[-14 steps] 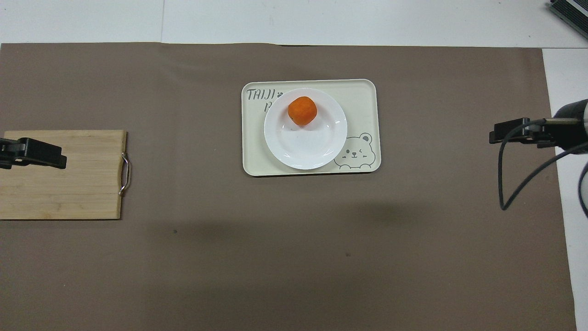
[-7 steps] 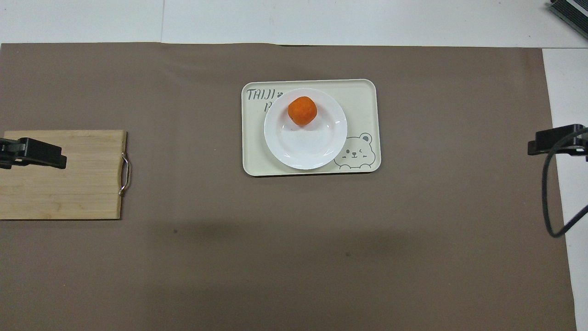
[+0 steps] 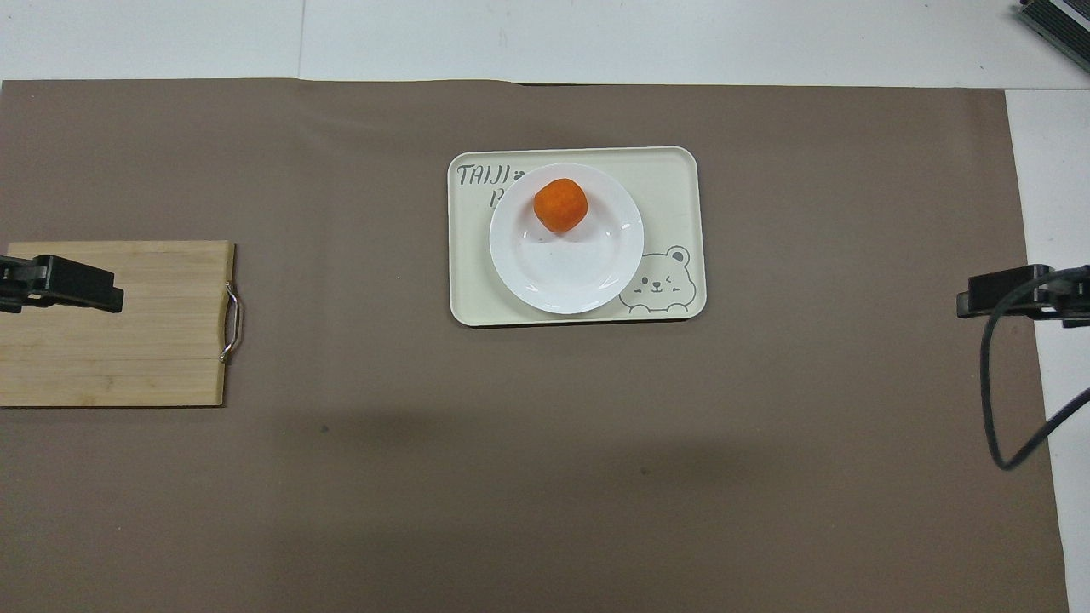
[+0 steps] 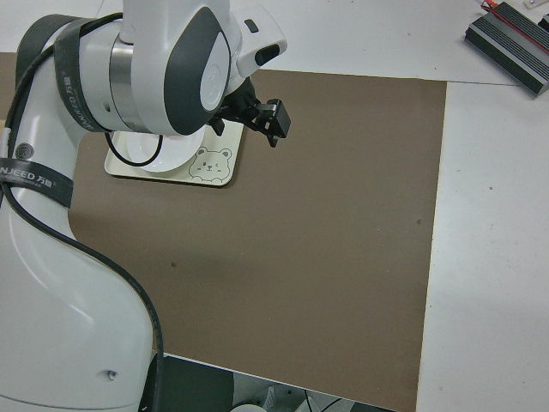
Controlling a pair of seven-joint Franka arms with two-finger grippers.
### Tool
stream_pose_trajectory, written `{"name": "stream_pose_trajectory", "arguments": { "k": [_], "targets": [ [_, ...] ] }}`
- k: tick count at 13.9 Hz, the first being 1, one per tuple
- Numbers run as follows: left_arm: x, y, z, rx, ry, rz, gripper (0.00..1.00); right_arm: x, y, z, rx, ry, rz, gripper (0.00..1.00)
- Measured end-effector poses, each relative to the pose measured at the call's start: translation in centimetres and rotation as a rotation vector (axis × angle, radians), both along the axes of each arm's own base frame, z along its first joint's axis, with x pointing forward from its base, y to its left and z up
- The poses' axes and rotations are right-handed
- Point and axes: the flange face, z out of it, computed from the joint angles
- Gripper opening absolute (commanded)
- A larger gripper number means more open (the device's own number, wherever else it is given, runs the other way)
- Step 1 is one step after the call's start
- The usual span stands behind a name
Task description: Place orange and plate with both arms
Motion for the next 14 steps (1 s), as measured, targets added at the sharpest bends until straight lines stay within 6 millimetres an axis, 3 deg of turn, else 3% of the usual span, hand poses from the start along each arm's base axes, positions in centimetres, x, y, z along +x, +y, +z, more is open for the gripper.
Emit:
{"name": "stream_pose_trajectory", "arguments": {
  "k": [14],
  "targets": [
    [0.00,0.00,0.00,0.000,0.000,0.000,1.00,-0.26,-0.23,0.17,-0.033,0.006,0.051,1.00]
  ]
}}
